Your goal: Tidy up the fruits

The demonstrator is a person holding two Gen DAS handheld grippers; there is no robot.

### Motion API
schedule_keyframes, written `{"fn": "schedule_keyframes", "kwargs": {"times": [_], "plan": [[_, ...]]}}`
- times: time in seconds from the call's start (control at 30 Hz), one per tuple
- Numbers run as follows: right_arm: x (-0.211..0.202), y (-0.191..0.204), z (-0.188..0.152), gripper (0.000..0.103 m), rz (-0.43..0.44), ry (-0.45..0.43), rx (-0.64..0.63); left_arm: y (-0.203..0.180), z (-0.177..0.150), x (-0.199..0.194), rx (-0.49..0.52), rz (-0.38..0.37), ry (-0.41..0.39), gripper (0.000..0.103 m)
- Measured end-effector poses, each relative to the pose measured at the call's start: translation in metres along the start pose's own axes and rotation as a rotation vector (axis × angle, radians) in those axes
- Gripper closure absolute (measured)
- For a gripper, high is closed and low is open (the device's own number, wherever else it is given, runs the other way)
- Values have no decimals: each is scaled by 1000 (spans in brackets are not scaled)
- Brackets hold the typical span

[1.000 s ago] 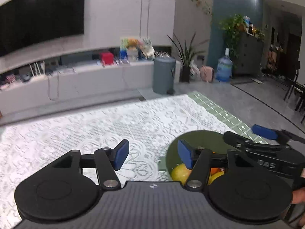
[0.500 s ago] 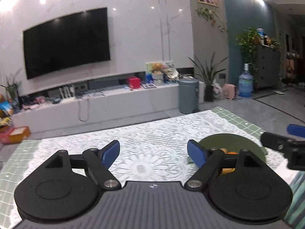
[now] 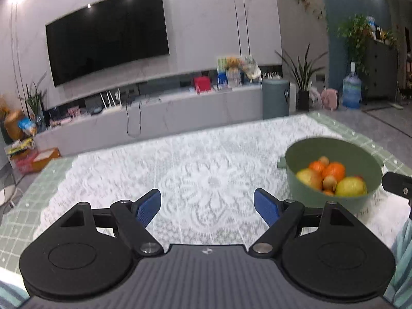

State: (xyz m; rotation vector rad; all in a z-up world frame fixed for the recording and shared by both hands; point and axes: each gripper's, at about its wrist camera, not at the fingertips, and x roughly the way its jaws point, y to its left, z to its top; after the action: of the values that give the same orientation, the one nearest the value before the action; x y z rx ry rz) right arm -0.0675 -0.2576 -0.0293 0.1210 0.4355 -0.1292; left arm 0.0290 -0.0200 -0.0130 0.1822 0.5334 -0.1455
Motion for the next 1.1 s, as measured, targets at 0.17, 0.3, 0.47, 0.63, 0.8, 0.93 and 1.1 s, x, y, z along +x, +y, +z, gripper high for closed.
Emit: {"fn": "schedule_keyframes", "kwargs": {"times": [0.17,0.3,0.47,0.63,0.8,0.93,1.1], "plan": [[7,5,-5,4,4,13,-31,6,-10,13,-18,1,92,7],[15,12,-7,4,4,29,-62,9,-19,20,-30,-1,131,7],[22,19,-9,4,-1,21,-84,8,-23,27,-22,-3,158,7],[25,20,-10,4,-2,25,-86,11,-25,31,-34,-2,178,7],[23,20,-10,4,1,24,-85,11,-25,32,-35,-6,185,7],[23,20,-9,4,2,25,-84,10,-24,31,-33,-6,182,7],[24,21,-9,4,5,25,-83,11,-24,31,-35,-3,182,7]]}}
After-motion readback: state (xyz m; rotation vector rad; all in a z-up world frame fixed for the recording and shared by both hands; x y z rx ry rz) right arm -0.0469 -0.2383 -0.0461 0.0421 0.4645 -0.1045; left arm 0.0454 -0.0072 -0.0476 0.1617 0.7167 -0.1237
